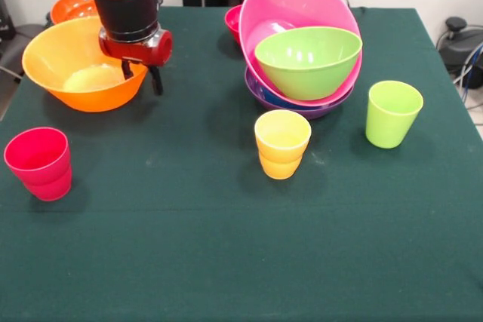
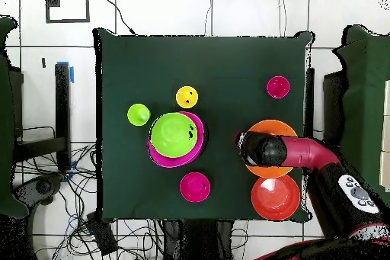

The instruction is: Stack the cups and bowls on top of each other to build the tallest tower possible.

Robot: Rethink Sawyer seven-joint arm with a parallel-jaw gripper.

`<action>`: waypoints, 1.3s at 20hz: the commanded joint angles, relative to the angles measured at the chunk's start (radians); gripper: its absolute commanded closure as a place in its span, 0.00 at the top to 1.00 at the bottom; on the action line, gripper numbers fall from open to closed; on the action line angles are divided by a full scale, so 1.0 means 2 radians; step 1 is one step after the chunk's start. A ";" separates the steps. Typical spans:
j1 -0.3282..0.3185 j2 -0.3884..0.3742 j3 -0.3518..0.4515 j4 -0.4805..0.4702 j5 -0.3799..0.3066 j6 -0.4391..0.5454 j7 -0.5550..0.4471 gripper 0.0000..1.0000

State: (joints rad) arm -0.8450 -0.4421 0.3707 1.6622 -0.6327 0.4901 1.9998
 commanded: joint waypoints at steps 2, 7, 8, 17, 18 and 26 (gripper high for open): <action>-0.004 -0.020 0.031 -0.015 -0.004 0.015 -0.055 0.00; 0.000 -0.033 0.035 -0.011 0.003 0.029 -0.055 0.00; 0.002 -0.034 0.034 -0.010 0.002 0.029 -0.053 0.00; 0.001 -0.031 0.035 -0.010 0.005 0.029 -0.050 1.00; 0.000 -0.032 0.040 -0.012 0.005 0.030 -0.057 1.00; 0.000 -0.098 0.060 0.019 0.061 0.095 -0.061 1.00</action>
State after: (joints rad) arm -0.8621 -0.5731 0.3961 1.6663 -0.5781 0.5165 2.0000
